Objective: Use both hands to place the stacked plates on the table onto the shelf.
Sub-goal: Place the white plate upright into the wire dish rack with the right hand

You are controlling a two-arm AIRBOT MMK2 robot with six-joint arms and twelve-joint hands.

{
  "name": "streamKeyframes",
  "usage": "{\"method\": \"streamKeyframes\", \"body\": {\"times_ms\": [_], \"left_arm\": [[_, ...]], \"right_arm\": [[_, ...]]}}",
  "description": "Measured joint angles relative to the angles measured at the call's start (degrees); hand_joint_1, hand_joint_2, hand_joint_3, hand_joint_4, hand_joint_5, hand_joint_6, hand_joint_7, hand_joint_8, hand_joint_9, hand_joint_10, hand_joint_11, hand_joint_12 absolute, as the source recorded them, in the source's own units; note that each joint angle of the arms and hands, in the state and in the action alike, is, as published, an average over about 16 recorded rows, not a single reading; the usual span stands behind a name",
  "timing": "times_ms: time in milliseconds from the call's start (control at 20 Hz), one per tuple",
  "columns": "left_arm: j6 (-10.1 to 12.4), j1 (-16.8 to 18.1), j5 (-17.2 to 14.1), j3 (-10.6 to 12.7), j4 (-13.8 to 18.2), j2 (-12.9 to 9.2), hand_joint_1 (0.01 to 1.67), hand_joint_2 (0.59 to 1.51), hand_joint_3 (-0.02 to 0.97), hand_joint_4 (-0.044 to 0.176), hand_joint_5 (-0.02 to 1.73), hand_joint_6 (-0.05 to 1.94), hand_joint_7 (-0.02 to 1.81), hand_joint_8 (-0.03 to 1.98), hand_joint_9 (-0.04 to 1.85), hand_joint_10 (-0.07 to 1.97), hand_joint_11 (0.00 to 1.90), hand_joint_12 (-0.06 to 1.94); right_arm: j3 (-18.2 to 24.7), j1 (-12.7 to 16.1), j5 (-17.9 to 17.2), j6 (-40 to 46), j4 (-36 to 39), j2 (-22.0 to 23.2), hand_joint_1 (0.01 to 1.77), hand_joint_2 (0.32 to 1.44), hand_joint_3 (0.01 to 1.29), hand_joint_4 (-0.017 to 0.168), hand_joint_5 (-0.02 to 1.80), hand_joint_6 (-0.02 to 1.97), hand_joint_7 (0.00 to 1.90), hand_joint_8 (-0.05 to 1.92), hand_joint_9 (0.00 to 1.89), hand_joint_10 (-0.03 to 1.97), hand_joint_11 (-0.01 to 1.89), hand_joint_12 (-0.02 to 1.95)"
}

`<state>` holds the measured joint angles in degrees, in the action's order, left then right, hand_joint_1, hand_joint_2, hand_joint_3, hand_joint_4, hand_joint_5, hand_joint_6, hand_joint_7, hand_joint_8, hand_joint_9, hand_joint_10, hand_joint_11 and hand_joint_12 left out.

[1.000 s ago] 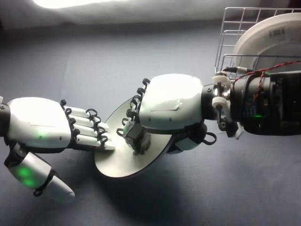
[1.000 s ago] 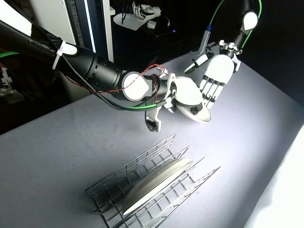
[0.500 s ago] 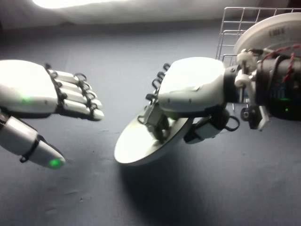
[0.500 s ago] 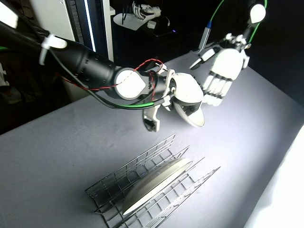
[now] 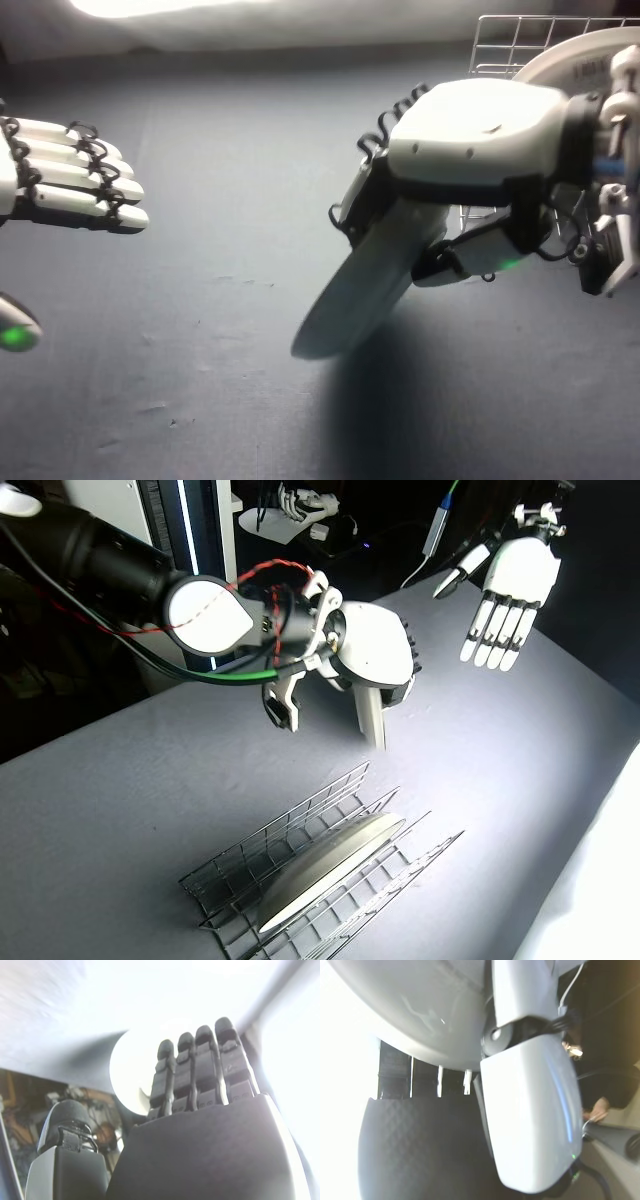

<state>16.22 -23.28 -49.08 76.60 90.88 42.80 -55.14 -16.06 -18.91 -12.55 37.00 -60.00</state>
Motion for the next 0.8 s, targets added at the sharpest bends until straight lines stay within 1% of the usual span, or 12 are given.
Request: {"method": "streamKeyframes", "body": {"times_ms": [200, 450, 550, 800], "left_arm": [[0.1, 0.7, -1.3, -0.4, 0.1, -2.4, 0.01, 1.108, -0.011, 0.0, 0.15, 0.01, 0.12, 0.0, 0.09, 0.01, 0.01, 0.21], [0.1, 1.4, -2.5, -0.7, 0.2, -4.0, 0.01, 1.105, -0.012, 0.0, 0.15, 0.01, 0.12, 0.0, 0.09, 0.01, 0.02, 0.2], [0.1, 1.5, -2.8, -0.7, 0.2, -4.3, 0.01, 1.106, -0.012, 0.0, 0.15, 0.01, 0.14, 0.0, 0.1, 0.01, 0.02, 0.23], [0.5, 1.7, -3.2, -0.3, 0.3, -4.4, 0.01, 1.107, -0.012, 0.0, 0.16, 0.01, 0.15, 0.0, 0.13, 0.01, 0.02, 0.28]], "right_arm": [[3.3, 2.4, 0.6, 0.0, -7.7, 3.7, 1.44, 0.96, 0.01, 0.001, 0.99, 0.84, 1.08, 0.72, 1.01, 0.97, 0.92, 1.23], [6.2, 5.3, 1.8, 0.0, -18.3, 7.3, 1.47, 0.97, 0.01, 0.001, 0.97, 0.88, 1.08, 0.71, 0.99, 0.96, 0.88, 1.38], [6.9, 6.3, 2.2, 0.1, -22.6, 8.4, 1.48, 0.97, 0.01, 0.001, 0.96, 0.88, 1.07, 0.72, 0.98, 0.97, 0.88, 1.37], [7.7, 7.9, 3.2, 0.2, -32.3, 10.5, 1.48, 0.97, 0.01, 0.001, 0.95, 0.86, 1.06, 0.76, 0.99, 1.0, 0.9, 1.27]]}}
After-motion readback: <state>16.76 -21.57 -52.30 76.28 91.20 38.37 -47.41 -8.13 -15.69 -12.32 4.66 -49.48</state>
